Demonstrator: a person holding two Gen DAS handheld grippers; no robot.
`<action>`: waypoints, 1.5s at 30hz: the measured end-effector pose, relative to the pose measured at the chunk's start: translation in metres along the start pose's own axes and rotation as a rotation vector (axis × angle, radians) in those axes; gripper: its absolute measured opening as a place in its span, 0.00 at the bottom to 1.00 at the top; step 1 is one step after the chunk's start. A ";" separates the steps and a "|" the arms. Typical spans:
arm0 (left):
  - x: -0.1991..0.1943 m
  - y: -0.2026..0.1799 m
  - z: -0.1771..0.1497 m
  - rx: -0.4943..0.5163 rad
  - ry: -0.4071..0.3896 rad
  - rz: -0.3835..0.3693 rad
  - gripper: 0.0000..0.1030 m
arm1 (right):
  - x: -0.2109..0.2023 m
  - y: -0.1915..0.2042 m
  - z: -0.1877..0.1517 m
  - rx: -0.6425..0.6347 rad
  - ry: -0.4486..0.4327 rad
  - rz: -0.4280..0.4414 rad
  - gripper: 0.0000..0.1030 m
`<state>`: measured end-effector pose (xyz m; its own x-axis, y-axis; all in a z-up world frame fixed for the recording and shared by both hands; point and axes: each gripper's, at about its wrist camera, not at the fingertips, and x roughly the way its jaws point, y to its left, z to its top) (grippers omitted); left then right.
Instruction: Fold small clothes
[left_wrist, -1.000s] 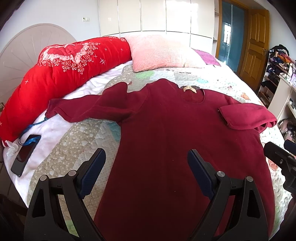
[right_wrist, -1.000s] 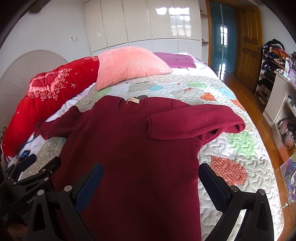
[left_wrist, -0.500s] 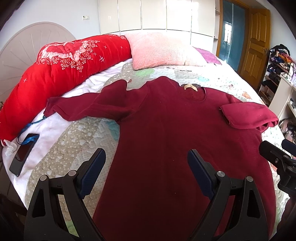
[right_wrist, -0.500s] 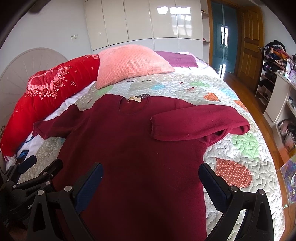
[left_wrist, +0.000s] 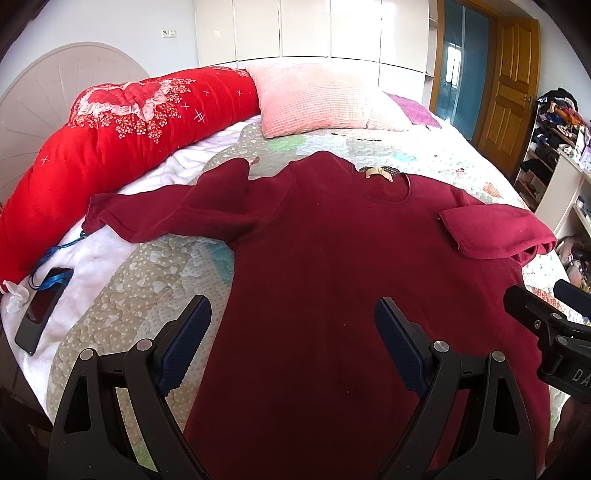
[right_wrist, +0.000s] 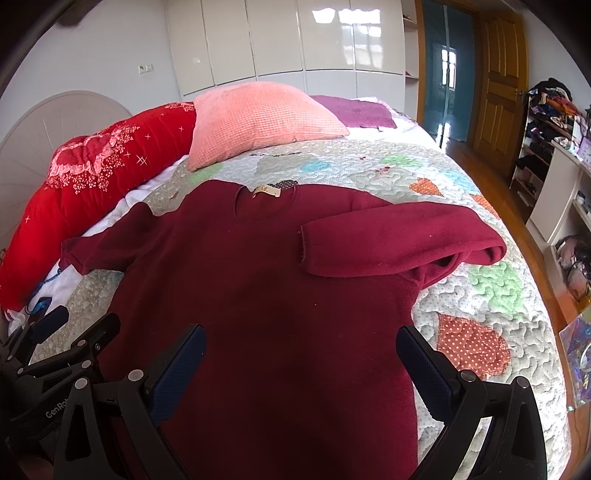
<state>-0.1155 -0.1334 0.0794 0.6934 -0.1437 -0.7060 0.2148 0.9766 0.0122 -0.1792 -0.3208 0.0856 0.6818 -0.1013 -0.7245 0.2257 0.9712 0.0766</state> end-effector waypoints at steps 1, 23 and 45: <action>0.001 0.000 0.000 0.001 0.000 0.002 0.88 | 0.001 0.000 0.001 0.000 0.000 0.001 1.00; 0.025 0.049 0.023 -0.089 0.015 0.044 0.88 | 0.034 0.020 0.017 -0.029 0.023 0.022 1.00; 0.121 0.281 0.057 -0.799 0.079 0.106 0.85 | 0.082 0.046 0.039 -0.076 0.061 0.072 0.99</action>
<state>0.0682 0.1145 0.0378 0.6258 -0.0613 -0.7776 -0.4263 0.8079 -0.4068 -0.0852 -0.2930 0.0564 0.6506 -0.0193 -0.7592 0.1226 0.9892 0.0798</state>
